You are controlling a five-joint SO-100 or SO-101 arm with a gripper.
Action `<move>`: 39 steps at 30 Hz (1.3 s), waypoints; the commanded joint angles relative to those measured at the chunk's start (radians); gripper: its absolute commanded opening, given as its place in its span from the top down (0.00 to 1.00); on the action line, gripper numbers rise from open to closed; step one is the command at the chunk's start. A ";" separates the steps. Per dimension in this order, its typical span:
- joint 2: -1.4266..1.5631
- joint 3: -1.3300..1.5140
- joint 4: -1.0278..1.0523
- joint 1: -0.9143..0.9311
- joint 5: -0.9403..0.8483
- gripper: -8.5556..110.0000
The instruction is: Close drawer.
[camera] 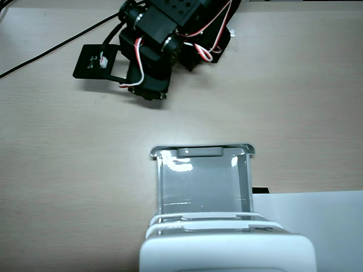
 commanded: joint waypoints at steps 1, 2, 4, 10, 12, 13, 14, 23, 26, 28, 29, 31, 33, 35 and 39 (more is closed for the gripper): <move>0.015 0.000 -0.015 -0.025 0.006 0.93; 0.014 0.000 -0.018 -0.032 0.008 0.93; 0.014 0.002 -0.023 -0.051 0.012 0.93; 0.005 0.034 -0.061 -0.132 0.035 0.93; 0.002 0.055 -0.092 -0.189 0.054 0.93; -0.002 0.064 -0.112 -0.221 0.064 0.93; -0.012 0.069 -0.135 -0.253 0.080 0.93; -0.184 0.032 -0.327 -0.339 0.262 0.93; -0.239 0.018 -0.337 -0.393 0.273 0.93; -0.265 0.011 -0.360 -0.431 0.291 0.93; -0.279 0.009 -0.380 -0.449 0.302 0.93; -0.307 0.006 -0.433 -0.489 0.322 0.93; -0.341 -0.002 -0.492 -0.529 0.337 0.93; -0.382 -0.029 -0.548 -0.561 0.357 0.93; -0.472 -0.135 -0.614 -0.597 0.400 0.93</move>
